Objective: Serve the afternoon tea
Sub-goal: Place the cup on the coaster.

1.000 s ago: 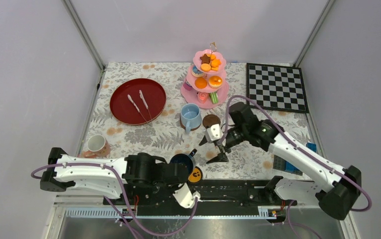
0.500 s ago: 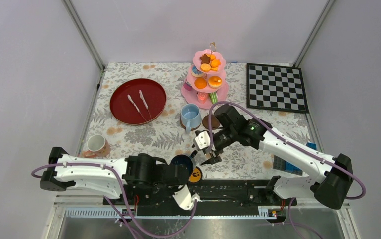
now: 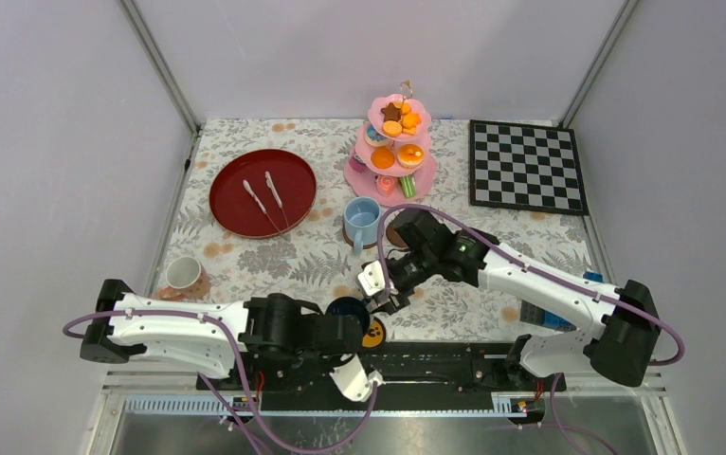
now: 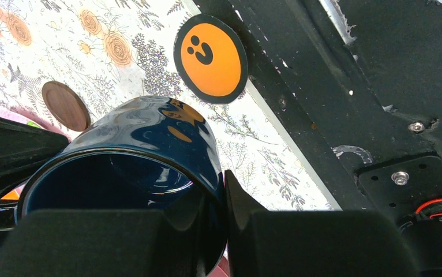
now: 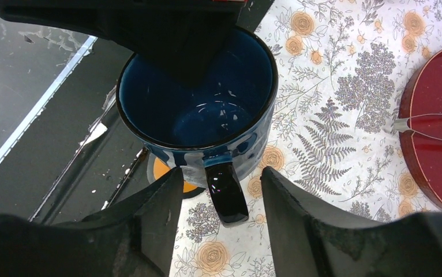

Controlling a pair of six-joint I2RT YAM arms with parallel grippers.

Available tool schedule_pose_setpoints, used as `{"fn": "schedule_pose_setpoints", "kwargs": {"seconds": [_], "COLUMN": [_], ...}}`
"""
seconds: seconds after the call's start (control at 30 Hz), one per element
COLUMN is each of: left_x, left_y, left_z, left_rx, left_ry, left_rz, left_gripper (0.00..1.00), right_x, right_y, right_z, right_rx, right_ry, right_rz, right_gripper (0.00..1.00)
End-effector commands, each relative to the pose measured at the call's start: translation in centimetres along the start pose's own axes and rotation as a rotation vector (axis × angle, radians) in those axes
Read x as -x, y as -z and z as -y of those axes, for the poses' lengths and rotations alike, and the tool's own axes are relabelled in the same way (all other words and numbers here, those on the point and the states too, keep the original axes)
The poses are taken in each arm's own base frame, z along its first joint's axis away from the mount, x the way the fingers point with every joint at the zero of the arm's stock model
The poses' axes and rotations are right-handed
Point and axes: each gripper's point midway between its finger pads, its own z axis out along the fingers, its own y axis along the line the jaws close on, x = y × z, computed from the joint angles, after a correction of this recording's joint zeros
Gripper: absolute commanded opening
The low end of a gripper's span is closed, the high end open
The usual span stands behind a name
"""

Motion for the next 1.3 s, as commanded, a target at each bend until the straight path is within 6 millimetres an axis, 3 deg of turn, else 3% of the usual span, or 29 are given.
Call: {"fn": "schedule_pose_setpoints", "kwargs": {"seconds": [0.0,0.23,0.3,0.4,0.5,0.57,0.73,0.87,1.03,1.27], "left_x": [1.8,2.0,2.0,2.0,1.9,1.9,2.1,2.3,2.8,2.6], "left_y": [1.1,1.1,1.1,1.0,0.9,0.9,0.9,1.3,3.0,7.6], "left_z": [-2.3,-2.3,-2.3,-2.3,-2.4,-2.6,-3.6,-4.5,-6.0,-9.8], "left_rx": [0.086,0.089,0.090,0.092,0.097,0.111,0.181,0.257,0.377,0.592], "left_ry": [-0.013,-0.013,-0.015,-0.017,-0.014,-0.011,0.014,0.060,0.145,0.352], "left_rz": [0.064,0.069,0.067,0.064,0.060,0.061,0.076,0.121,0.239,0.424], "left_gripper": [0.00,0.00,0.00,0.00,0.01,0.08,0.39,0.55,0.96,0.99], "right_x": [0.5,0.0,-0.2,-0.1,0.0,-0.1,-0.7,-1.8,-3.5,-7.3], "right_y": [-0.4,-1.1,-1.4,-1.5,-1.4,-1.3,-1.0,-0.4,0.7,4.3], "right_z": [0.9,1.1,1.3,1.5,1.8,1.7,1.2,0.9,1.3,3.1], "right_rx": [-0.014,-0.013,-0.019,-0.043,-0.091,-0.121,-0.185,-0.319,-0.484,-0.847], "right_ry": [0.077,0.122,0.137,0.161,0.171,0.154,0.018,-0.067,-0.228,-0.451], "right_rz": [-0.003,-0.035,-0.042,-0.043,-0.023,-0.011,-0.004,0.033,0.034,-0.001], "right_gripper": [0.56,0.46,0.33,0.00,0.00,0.00,0.00,0.00,0.00,0.00]}}
